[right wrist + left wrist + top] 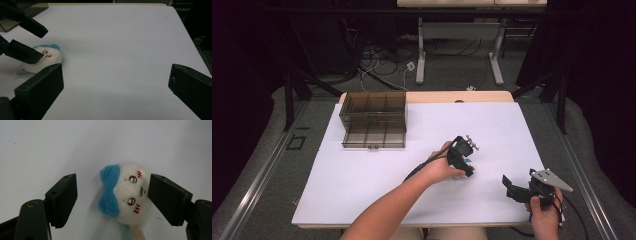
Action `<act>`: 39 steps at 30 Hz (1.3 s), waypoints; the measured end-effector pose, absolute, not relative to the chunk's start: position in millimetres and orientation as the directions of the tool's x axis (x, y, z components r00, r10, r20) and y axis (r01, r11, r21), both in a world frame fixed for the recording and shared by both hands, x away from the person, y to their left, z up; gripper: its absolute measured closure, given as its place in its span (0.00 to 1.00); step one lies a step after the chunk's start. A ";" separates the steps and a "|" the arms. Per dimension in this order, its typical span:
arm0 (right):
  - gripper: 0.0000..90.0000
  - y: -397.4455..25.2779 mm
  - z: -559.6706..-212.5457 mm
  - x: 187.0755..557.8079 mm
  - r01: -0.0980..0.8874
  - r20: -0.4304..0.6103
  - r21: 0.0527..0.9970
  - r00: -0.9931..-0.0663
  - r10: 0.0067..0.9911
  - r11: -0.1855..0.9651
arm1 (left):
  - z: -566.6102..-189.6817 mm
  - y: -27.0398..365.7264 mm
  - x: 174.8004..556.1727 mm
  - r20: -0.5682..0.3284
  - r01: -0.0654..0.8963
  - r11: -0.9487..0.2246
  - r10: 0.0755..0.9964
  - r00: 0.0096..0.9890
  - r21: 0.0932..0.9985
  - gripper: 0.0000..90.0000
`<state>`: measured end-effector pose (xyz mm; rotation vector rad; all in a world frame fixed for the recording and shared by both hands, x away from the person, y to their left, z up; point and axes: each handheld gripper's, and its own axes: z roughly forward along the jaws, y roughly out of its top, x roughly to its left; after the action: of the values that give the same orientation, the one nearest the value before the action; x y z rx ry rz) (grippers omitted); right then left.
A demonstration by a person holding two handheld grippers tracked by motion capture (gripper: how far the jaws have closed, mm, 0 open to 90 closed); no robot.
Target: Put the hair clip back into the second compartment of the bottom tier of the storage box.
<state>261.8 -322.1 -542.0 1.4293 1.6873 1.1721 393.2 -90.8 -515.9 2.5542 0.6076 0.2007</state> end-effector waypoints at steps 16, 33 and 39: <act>0.00 -325.2 -541.7 258.0 0.429 0.074 0.903 -0.213 0.974 0.025 | -519.0 -104.0 389.4 -0.018 0.389 -0.804 0.428 0.904 0.449 0.39; 0.00 -326.2 -542.2 257.7 0.431 0.078 0.902 -0.215 0.974 0.022 | -518.3 -106.8 386.4 -0.040 0.384 -0.814 0.408 0.912 0.435 0.56; 0.00 -325.5 -544.0 259.4 0.408 0.076 0.913 -0.203 0.976 0.013 | -515.3 -104.9 386.8 -0.039 0.380 -0.814 0.405 0.914 0.440 0.57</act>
<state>259.4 -325.5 -544.0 1.4307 1.6715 1.1668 386.8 -104.9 -515.3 2.6257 0.5682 0.0773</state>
